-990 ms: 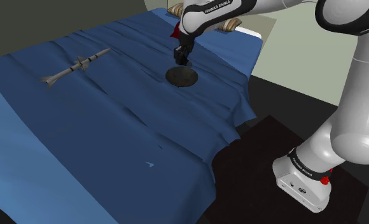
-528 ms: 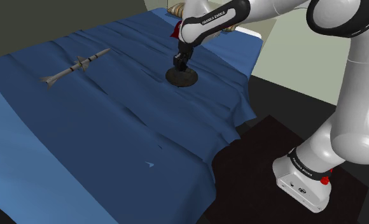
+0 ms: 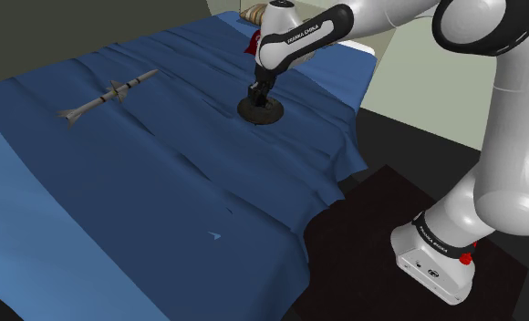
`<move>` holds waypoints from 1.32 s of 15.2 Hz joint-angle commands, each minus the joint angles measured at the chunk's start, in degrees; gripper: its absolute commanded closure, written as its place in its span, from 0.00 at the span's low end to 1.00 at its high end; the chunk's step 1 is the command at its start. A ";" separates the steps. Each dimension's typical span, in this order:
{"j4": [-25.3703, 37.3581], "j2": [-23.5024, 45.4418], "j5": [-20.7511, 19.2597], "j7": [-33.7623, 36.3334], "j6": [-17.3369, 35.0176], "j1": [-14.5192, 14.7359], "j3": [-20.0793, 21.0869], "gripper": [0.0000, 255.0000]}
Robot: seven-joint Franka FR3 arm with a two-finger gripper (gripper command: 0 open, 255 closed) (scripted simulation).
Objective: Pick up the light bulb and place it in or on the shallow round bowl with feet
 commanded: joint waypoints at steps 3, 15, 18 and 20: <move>0.02 0.02 0.00 0.00 0.02 0.00 0.00 0.00; -0.33 -5.10 -0.01 0.01 -4.75 0.16 0.03 0.00; -0.33 -5.10 -0.01 0.01 -4.75 0.16 0.03 0.00; -0.33 -5.10 -0.01 0.01 -4.75 0.16 0.03 0.00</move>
